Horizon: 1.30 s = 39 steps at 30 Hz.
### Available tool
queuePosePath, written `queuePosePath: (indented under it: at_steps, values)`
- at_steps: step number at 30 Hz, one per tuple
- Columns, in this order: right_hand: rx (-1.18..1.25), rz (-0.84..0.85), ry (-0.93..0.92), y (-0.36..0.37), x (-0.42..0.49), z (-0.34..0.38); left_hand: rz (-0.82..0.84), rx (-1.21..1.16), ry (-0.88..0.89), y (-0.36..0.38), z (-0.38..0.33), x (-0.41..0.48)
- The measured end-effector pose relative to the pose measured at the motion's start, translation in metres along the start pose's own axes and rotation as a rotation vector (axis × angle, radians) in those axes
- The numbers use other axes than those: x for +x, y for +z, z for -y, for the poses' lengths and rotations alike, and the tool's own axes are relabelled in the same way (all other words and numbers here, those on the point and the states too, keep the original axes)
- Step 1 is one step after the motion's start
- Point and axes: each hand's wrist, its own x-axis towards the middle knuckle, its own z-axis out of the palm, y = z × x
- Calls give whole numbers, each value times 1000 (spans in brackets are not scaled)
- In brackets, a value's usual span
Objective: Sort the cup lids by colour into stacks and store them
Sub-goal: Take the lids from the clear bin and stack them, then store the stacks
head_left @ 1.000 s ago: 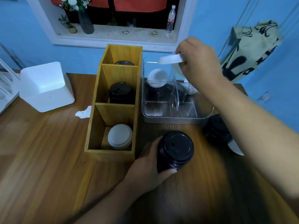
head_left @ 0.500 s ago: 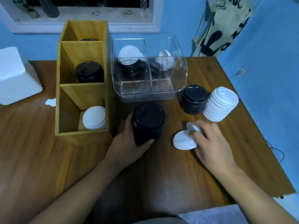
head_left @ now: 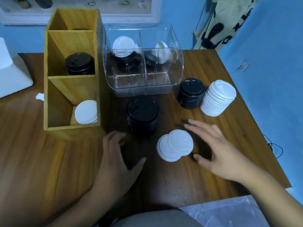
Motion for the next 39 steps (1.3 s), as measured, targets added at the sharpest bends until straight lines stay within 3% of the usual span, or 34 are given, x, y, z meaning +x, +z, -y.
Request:
queuePosePath:
  at_steps: [7, 11, 15, 17, 21, 23, 25, 29, 31, 35, 39]
  values:
    - [34, 48, 7, 17, 20, -13, 215, 169, 350, 39, -27, 14]
    - [-32, -10, 105, 11, 11, -16, 258, 153, 347, 56, -41, 30]
    - [-465, -56, 354, 2, -2, -14, 342, 76, 361, 57, -41, 35]
    - [-480, 13, 356, 0, -6, -14, 374, 24, 384, 56, -39, 35]
    - [-169, 188, 199, -13, -6, -22, 327, 52, 328, 59, -41, 32]
    - [-127, 236, 169, -16, -5, -25, 310, 91, 350, 63, -45, 32]
    - [-174, 218, 170, -16, -4, -25, 324, 77, 373, 64, -49, 34]
    - [-580, 131, 327, -12, -4, -10, 434, 20, 384, 59, -46, 39]
    - [-527, 159, 340, -12, -8, -10, 445, 63, 370, 58, -44, 37]
    - [-125, 249, 182, -20, -12, -27, 353, 96, 290, 62, -42, 31]
    - [-96, 178, 149, -23, -11, -36, 350, 38, 235, 63, -41, 36]
